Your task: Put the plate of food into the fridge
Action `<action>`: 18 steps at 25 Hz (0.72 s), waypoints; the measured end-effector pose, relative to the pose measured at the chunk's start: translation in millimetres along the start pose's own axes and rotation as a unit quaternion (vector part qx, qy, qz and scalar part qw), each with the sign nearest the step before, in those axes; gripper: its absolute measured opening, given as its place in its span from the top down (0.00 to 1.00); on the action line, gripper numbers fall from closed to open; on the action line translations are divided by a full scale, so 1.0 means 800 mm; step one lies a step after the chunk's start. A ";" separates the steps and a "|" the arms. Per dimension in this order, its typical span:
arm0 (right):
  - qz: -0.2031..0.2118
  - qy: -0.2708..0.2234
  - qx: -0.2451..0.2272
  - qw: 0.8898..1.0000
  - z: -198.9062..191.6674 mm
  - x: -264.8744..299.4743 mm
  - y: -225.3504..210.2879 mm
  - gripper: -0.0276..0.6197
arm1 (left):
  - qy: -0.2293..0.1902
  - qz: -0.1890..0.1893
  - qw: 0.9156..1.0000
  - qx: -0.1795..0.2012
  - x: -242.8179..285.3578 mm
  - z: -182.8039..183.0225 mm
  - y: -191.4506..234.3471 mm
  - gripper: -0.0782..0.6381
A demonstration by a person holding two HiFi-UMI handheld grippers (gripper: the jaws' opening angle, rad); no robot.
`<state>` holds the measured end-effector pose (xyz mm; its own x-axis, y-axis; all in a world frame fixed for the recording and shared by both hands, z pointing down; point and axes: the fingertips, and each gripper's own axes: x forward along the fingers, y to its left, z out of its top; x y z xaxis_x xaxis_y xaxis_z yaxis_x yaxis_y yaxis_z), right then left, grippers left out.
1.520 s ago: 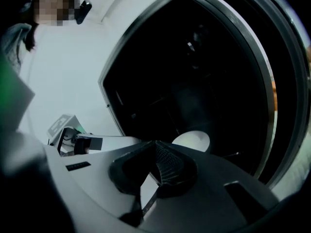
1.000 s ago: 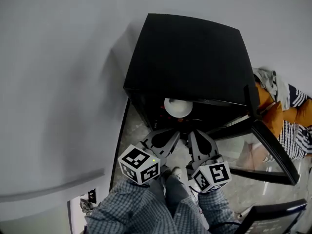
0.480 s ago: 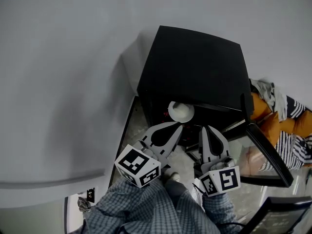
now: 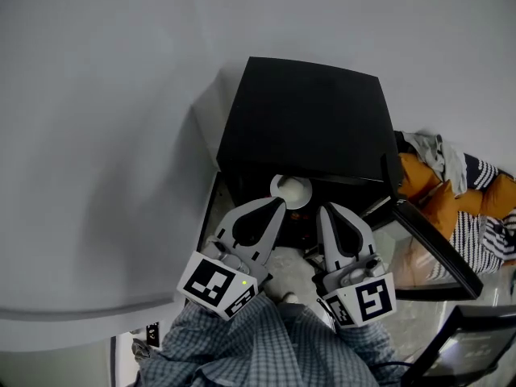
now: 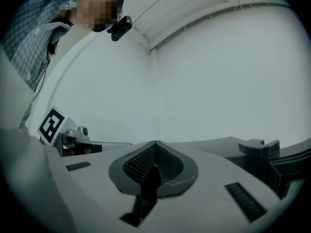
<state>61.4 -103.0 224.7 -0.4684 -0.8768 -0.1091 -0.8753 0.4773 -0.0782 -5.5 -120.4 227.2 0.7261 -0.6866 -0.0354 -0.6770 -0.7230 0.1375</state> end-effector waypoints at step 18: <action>0.012 -0.009 -0.006 1.000 0.007 -0.001 0.002 0.95 | 0.013 -0.036 0.999 0.027 0.014 -0.008 -0.019 0.88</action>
<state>61.2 -101.0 219.5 -0.4870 -0.8640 -0.1278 -0.8655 0.4971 -0.0625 13.8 -116.6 230.8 0.7757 -0.6308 -0.0182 -0.6276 -0.7741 0.0825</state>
